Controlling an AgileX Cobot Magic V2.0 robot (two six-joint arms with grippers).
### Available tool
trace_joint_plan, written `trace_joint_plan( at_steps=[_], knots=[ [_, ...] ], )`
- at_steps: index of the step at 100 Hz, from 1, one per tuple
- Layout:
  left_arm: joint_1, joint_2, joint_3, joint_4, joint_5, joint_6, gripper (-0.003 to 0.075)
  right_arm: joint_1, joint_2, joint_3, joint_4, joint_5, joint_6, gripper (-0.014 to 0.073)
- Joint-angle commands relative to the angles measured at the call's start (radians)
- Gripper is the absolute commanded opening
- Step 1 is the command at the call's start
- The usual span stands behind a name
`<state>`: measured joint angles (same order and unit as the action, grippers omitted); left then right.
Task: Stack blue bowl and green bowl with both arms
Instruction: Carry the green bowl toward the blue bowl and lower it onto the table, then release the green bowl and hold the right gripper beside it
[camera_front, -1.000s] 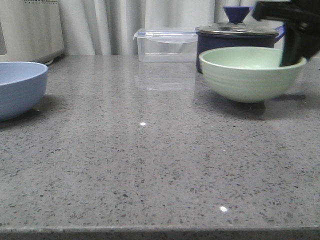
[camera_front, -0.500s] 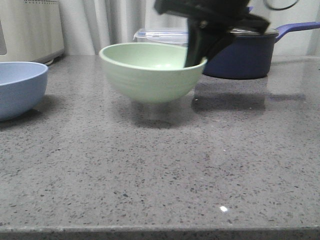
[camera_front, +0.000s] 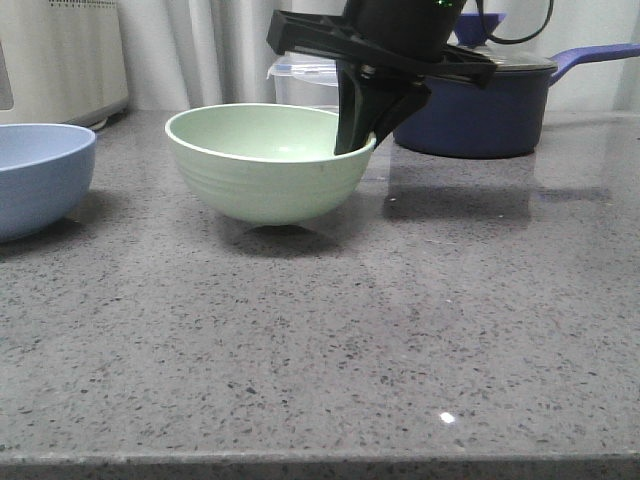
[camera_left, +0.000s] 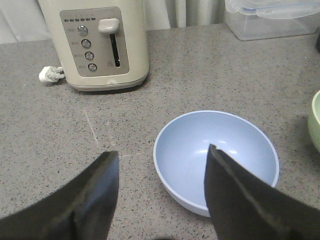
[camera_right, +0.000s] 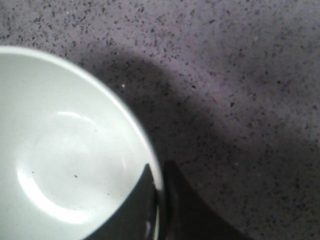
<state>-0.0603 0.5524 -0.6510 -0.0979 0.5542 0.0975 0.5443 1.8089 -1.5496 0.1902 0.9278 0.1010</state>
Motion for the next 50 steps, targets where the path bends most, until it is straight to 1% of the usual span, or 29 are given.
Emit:
trace_joint_plan(
  at_steps=[1, 9, 16, 34, 50],
  knots=[
    [0.002, 0.01, -0.035, -0.011, -0.08, 0.002, 0.0389, -0.002, -0.043, -0.036, 0.01, -0.039, -0.007, 0.0106],
    [0.002, 0.01, -0.035, -0.011, -0.08, 0.002, 0.0389, -0.002, -0.043, -0.036, 0.01, -0.038, -0.007, 0.02],
    [0.002, 0.01, -0.035, -0.011, -0.08, 0.002, 0.0389, -0.002, -0.043, -0.036, 0.01, -0.038, -0.007, 0.0246],
    [0.002, 0.01, -0.035, -0.011, -0.08, 0.002, 0.0389, -0.002, -0.069, -0.036, 0.006, -0.039, -0.007, 0.0255],
    [0.002, 0.01, -0.035, -0.011, -0.08, 0.002, 0.0389, -0.002, -0.136, -0.035, -0.032, -0.02, -0.007, 0.0255]
  ],
)
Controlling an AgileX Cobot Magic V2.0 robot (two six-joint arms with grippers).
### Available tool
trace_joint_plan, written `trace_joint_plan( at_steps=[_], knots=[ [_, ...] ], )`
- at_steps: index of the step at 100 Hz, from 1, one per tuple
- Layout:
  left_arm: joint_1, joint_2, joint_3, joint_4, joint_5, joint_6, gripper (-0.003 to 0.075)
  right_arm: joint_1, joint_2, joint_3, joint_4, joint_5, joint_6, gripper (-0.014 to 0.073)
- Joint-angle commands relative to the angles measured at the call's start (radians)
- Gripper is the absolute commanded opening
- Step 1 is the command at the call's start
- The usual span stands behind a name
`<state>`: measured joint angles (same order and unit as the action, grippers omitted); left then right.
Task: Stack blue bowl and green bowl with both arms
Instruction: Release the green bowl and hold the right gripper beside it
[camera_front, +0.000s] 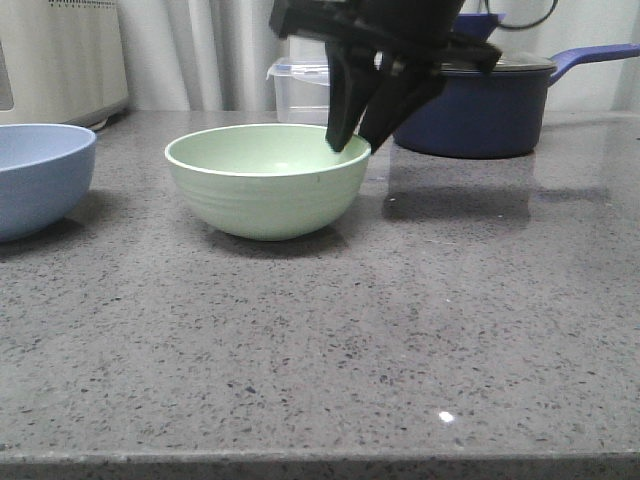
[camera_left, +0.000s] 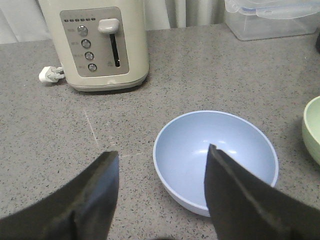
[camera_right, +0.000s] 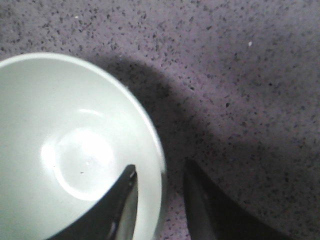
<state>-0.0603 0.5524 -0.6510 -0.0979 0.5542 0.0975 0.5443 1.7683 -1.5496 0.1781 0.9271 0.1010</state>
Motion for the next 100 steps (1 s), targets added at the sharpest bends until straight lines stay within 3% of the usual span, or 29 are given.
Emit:
trace_joint_plan(
  at_steps=[1, 36, 71, 85, 100],
  knots=[
    [0.002, 0.01, -0.035, -0.011, -0.08, 0.002, 0.0389, -0.002, -0.098, -0.035, -0.023, -0.017, -0.007, 0.0255],
    [0.002, 0.01, -0.035, -0.011, -0.075, 0.002, 0.0389, -0.002, -0.253, 0.101, -0.027, -0.019, -0.007, 0.0245],
    [0.002, 0.01, -0.035, -0.011, -0.075, 0.002, 0.0389, 0.002, -0.29, 0.262, 0.004, -0.08, -0.007, -0.0014],
    [0.002, 0.01, -0.035, -0.011, -0.075, 0.002, 0.0389, 0.003, -0.29, 0.302, 0.01, -0.106, -0.007, -0.0071],
    [0.002, 0.01, -0.035, -0.011, -0.075, 0.002, 0.0389, 0.003, -0.289, 0.334, 0.028, -0.141, -0.007, -0.0074]
  ],
)
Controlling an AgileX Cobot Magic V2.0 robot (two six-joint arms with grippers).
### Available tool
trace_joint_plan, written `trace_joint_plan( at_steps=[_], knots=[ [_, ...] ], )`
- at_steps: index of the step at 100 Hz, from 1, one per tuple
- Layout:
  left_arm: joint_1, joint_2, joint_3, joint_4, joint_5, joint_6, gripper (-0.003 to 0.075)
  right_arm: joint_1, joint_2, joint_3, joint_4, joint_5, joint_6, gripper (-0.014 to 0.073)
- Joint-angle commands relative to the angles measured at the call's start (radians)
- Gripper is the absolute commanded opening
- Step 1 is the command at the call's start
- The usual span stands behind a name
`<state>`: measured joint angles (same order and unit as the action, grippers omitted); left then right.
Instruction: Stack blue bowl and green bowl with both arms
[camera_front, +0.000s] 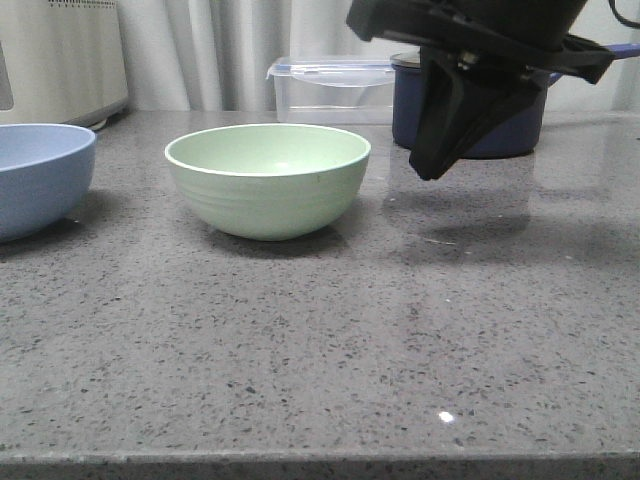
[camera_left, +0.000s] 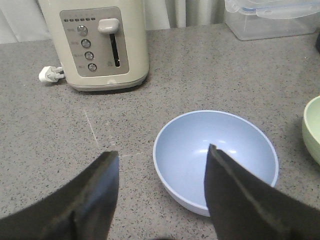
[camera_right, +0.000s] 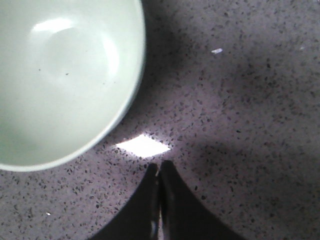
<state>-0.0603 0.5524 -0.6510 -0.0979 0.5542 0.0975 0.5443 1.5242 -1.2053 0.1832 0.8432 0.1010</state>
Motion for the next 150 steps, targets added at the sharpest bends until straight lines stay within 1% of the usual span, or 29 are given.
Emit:
trace_joint_plan(
  at_steps=[1, 25, 54, 128, 150],
  knots=[
    [0.002, 0.01, -0.035, -0.011, -0.075, 0.002, 0.0389, 0.003, -0.044, -0.009, 0.024, -0.057, -0.007, -0.0074],
    [0.002, 0.01, -0.035, -0.011, -0.075, 0.002, 0.0389, 0.006, -0.001, -0.002, 0.033, -0.085, -0.007, -0.0074],
    [0.002, 0.01, -0.035, -0.011, -0.075, 0.002, 0.0389, 0.038, 0.047, -0.003, 0.059, -0.125, -0.007, -0.0074],
    [0.002, 0.01, -0.035, -0.011, -0.079, 0.002, 0.0389, 0.038, 0.047, -0.003, 0.1, -0.18, -0.007, -0.0074],
    [0.002, 0.01, -0.035, -0.011, -0.079, 0.002, 0.0389, 0.038, 0.047, -0.003, 0.101, -0.176, -0.007, -0.0074]
  ],
)
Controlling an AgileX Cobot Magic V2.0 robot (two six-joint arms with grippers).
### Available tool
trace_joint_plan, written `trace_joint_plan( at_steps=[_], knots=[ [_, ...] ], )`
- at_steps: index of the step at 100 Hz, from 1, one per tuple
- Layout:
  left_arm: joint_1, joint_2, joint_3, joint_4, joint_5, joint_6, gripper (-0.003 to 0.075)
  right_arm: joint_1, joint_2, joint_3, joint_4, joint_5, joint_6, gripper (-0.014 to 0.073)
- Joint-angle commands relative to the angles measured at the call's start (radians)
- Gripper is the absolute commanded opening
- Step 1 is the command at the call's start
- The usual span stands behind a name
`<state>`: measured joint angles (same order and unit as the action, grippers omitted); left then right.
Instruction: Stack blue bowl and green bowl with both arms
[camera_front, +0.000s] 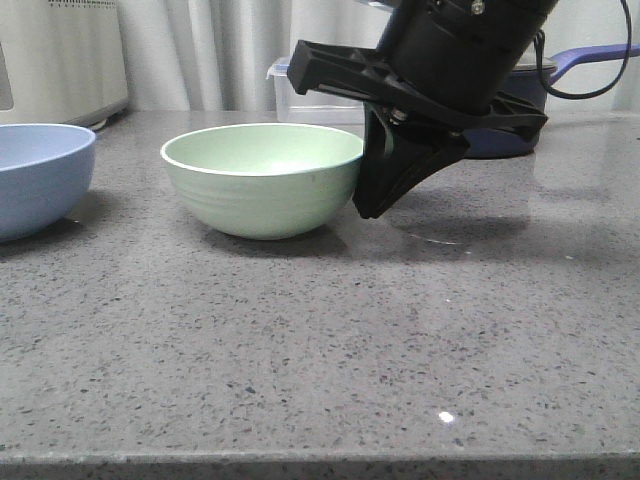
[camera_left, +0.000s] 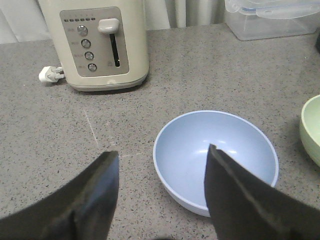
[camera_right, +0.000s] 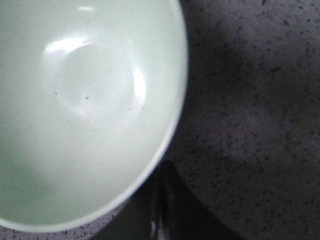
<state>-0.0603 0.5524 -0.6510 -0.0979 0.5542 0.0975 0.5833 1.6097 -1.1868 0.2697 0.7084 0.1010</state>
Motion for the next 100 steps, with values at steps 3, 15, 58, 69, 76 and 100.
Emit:
trace_joint_plan(
  at_steps=[3, 15, 58, 69, 76, 100],
  knots=[
    [0.002, 0.01, -0.035, -0.011, -0.079, 0.002, 0.0389, -0.001, -0.039, -0.022, 0.014, -0.04, -0.007, -0.0074],
    [0.005, 0.028, -0.035, -0.011, -0.062, -0.025, 0.0388, -0.001, -0.039, -0.022, 0.014, -0.04, -0.007, -0.0074],
    [0.024, 0.354, -0.185, -0.012, 0.028, -0.081, 0.0388, -0.001, -0.039, -0.022, 0.014, -0.04, -0.007, -0.0074],
    [0.024, 0.439, -0.264, -0.012, 0.08, -0.081, 0.0388, -0.001, -0.039, -0.022, 0.014, -0.04, -0.007, -0.0074],
    [0.024, 0.492, -0.311, -0.012, 0.114, -0.081, 0.0388, -0.001, -0.039, -0.022, 0.014, -0.04, -0.007, -0.0074],
    [0.024, 0.653, -0.402, -0.012, 0.201, -0.081, 0.0388, -0.001, -0.039, -0.022, 0.014, -0.04, -0.007, -0.0074]
  ],
)
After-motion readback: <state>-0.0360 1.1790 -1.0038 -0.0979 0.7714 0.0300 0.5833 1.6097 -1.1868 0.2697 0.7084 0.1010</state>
